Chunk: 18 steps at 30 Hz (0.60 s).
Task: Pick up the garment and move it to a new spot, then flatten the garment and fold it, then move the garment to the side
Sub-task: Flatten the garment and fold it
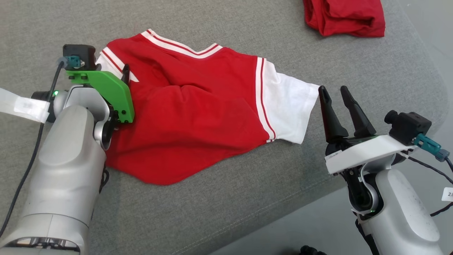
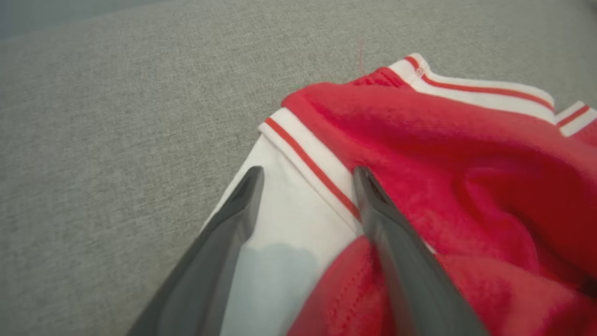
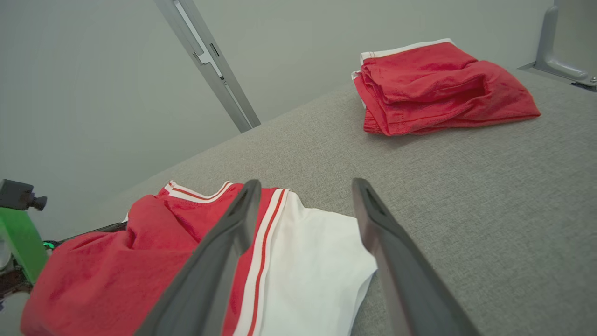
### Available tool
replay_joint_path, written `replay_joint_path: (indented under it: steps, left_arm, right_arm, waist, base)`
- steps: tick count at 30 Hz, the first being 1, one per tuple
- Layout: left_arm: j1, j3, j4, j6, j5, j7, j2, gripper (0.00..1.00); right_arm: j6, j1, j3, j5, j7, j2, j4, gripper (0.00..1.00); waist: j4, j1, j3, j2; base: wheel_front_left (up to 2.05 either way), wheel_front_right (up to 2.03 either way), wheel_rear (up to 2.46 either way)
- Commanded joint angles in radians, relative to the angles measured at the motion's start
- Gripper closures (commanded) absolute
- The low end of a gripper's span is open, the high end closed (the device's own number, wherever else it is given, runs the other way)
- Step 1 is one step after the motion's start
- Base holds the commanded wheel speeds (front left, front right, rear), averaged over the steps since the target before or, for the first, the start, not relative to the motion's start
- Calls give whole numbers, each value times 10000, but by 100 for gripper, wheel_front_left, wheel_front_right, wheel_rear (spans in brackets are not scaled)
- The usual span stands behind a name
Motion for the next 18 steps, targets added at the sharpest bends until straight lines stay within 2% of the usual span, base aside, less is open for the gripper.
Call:
replay_joint_path:
  steps: [1, 3, 5, 6, 8, 9, 10, 14, 18]
  left_arm:
    - [-243, -35, 253, 65, 79, 108, 162, 0]
    - [-346, -128, 599, 35, 84, 306, 131, 3]
    - [-479, -272, 928, -33, 156, 586, 111, 30]
    - [-538, -346, 1049, -88, 184, 695, 69, 51]
    - [-673, -472, 1216, -171, 237, 769, 27, 80]
    - [-673, -472, 1216, -171, 237, 769, 27, 80]
    - [-739, -577, 1254, -210, 307, 729, 27, 100]
    - [-1161, -967, 1233, -337, 630, 250, 118, 100]
    - [-1840, -1485, 984, -219, 1213, -610, 241, 100]
  right_arm:
    - [1, -157, 38, -92, 1, 0, -79, 0]
    - [0, -170, 91, -134, 3, 7, -101, 0]
    - [0, -212, 145, -170, 0, 10, -135, 0]
    - [0, -230, 168, -196, -9, 6, -149, 0]
    - [0, -243, 195, -206, -29, 8, -169, 0]
    - [0, -243, 195, -206, -29, 8, -169, 0]
    - [0, -246, 207, -218, -38, 13, -174, 0]
    - [0, -277, 208, -255, -76, 45, -186, 0]
    - [0, -298, 211, -268, -134, 79, -168, 0]
  waist:
    - [-222, -1, 222, -1]
    - [-260, -1, 261, -1]
    - [-284, -1, 291, -1]
    - [-290, -1, 303, -1]
    - [-298, -1, 324, -1]
    - [-298, -1, 324, -1]
    - [-298, -1, 331, -1]
    - [-306, -1, 392, -1]
    - [-348, -1, 490, -1]
  base:
    - [0, 0, 0]
    - [0, 0, 0]
    - [0, 0, 0]
    - [0, 0, 0]
    - [0, 0, 0]
    - [0, 0, 0]
    - [0, 0, 0]
    - [0, 0, 0]
    - [0, 0, 0]
